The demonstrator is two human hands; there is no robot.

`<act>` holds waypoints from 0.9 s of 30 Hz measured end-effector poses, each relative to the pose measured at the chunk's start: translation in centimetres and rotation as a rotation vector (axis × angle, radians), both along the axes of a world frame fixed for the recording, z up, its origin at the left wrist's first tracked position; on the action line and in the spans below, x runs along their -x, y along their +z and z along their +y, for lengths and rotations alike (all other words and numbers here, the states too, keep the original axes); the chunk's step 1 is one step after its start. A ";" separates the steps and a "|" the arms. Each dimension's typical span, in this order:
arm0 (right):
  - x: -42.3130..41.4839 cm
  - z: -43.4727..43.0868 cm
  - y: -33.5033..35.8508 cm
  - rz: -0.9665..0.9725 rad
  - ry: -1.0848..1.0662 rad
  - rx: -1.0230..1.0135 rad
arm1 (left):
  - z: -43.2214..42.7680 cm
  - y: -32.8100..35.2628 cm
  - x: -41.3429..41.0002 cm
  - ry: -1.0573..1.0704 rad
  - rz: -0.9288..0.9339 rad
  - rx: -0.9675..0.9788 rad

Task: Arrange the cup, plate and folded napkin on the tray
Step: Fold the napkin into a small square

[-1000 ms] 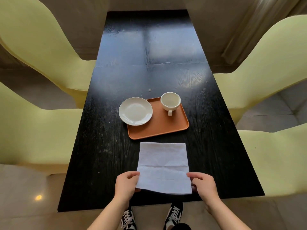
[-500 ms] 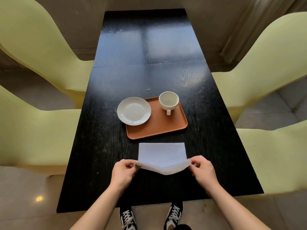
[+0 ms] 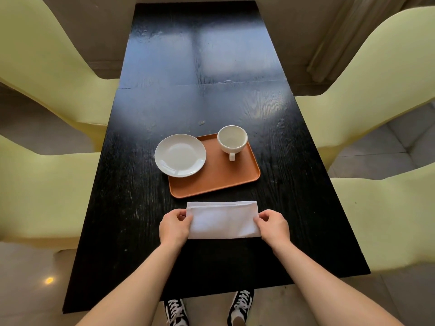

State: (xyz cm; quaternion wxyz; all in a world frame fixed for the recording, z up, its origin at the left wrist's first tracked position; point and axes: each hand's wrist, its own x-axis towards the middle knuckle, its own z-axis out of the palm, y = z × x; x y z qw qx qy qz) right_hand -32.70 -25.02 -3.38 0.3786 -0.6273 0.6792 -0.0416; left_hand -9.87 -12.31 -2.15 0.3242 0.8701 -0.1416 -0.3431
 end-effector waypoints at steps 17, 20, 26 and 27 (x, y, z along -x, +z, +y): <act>0.1 1.2 0.0 0.044 -0.016 0.056 | 0.1 -0.5 1.8 -0.019 -0.133 -0.045; -0.2 1.1 -0.1 0.084 -0.012 0.065 | -0.4 -0.3 1.9 0.012 -0.129 0.003; -0.5 0.8 -0.3 0.197 0.061 0.101 | -1.0 -0.6 1.8 -0.050 -0.148 -0.112; -0.6 0.9 -0.2 0.193 0.063 0.100 | -1.0 -0.4 1.8 -0.060 -0.128 -0.131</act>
